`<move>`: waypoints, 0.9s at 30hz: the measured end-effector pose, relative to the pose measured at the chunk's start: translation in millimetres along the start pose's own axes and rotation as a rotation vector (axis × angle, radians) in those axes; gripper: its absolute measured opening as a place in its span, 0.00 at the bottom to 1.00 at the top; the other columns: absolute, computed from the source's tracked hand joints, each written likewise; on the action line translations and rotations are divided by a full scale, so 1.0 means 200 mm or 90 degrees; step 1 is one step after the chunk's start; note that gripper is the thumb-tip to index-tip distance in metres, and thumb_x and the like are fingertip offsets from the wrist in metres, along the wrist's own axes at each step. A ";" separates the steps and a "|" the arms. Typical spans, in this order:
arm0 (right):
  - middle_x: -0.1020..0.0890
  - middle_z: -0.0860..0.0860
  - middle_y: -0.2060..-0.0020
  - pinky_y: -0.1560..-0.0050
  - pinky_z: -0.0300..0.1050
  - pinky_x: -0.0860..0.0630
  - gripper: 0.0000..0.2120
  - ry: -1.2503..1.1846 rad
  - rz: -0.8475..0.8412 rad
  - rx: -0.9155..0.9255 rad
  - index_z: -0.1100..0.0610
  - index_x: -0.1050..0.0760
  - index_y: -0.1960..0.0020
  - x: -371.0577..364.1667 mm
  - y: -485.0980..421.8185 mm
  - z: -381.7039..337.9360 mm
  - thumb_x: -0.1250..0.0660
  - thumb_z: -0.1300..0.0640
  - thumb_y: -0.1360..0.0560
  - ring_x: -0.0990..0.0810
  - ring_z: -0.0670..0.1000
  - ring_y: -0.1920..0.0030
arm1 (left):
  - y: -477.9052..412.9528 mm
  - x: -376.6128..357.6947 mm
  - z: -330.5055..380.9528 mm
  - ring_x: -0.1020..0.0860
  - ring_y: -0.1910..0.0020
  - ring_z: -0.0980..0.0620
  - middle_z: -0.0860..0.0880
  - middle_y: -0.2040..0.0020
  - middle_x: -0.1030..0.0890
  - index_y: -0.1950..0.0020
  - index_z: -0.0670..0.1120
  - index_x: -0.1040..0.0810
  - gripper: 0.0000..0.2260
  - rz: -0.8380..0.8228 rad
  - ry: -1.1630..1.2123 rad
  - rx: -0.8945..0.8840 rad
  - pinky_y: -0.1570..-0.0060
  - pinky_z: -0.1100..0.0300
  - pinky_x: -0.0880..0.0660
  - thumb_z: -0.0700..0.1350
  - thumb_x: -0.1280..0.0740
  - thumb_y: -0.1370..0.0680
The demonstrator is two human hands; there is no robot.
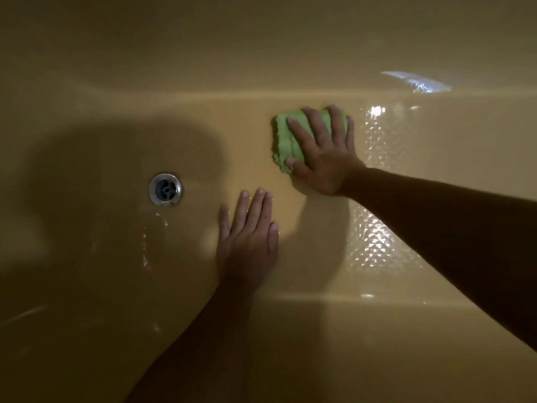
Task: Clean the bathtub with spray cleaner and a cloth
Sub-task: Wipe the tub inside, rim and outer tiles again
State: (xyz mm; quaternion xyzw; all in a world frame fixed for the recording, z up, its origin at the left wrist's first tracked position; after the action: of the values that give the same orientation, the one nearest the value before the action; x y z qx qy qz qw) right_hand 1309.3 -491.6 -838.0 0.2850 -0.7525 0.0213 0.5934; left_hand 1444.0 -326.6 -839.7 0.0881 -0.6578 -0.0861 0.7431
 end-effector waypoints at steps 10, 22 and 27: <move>0.36 0.61 0.20 0.28 0.82 0.45 0.34 -0.022 -0.043 0.068 0.50 0.42 0.17 -0.39 0.75 -0.46 0.45 0.36 0.20 0.45 0.73 0.21 | 0.25 0.04 -0.48 0.47 0.16 0.48 0.50 0.16 0.41 0.16 0.47 0.41 0.28 -0.035 0.010 0.027 0.19 0.41 0.50 0.57 0.52 0.14; 0.38 0.59 0.19 0.27 0.79 0.51 0.35 -0.013 0.017 0.018 0.49 0.41 0.17 -0.29 0.15 -0.55 0.45 0.35 0.19 0.45 0.74 0.21 | 0.05 0.06 -0.69 0.52 0.16 0.50 0.52 0.15 0.46 0.15 0.48 0.47 0.30 -0.009 -0.030 -0.018 0.20 0.39 0.52 0.59 0.51 0.14; 0.52 0.56 0.16 0.26 0.75 0.65 0.37 0.008 0.047 -0.023 0.47 0.53 0.15 -0.13 -0.27 -0.59 0.50 0.34 0.20 0.59 0.72 0.19 | 0.01 0.07 -0.73 0.51 0.16 0.49 0.51 0.16 0.45 0.15 0.47 0.45 0.29 0.024 -0.054 -0.053 0.20 0.39 0.49 0.58 0.50 0.14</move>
State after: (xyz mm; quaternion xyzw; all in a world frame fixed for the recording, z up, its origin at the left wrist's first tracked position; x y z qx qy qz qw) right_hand 1440.8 -481.9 -843.9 0.2462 -0.7590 0.0316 0.6019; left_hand 1589.9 -325.5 -843.1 0.0411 -0.6863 -0.1030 0.7188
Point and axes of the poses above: each hand's wrist, its own y-axis away from the middle knuckle, its own x-axis out of the back of the hand, z = x × y, the point moved 10 cm from there along -y, towards the middle knuckle
